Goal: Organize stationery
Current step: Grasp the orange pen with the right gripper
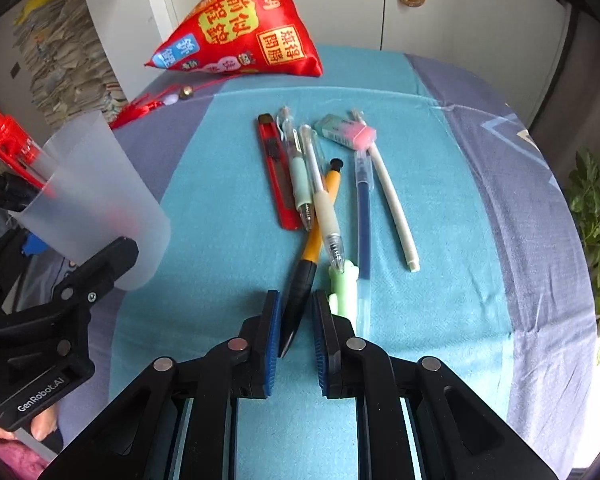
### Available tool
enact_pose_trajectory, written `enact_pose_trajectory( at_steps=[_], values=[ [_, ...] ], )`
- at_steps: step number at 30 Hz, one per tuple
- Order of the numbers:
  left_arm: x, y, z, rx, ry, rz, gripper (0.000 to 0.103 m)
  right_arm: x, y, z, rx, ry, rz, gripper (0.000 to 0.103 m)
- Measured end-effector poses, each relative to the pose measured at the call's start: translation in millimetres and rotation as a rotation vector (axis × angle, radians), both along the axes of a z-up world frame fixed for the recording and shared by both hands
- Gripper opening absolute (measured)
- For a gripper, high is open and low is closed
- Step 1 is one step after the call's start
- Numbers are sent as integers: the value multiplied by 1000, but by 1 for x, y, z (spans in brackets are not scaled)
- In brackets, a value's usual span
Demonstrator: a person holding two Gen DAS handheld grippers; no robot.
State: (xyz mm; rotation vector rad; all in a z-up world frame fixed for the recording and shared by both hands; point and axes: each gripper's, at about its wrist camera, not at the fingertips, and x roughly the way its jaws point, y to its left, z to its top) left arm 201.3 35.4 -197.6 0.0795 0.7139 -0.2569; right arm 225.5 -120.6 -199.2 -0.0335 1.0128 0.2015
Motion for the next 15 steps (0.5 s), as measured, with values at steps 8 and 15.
enact_pose_trajectory(
  at_steps=[8, 15],
  values=[
    [0, 0, 0, 0, 0, -1, 70, -43, -7, 4, -24, 89, 137, 13],
    [1, 1, 1, 1, -2, 0, 70, -103, -8, -3, -101, 170, 306, 13]
  ],
)
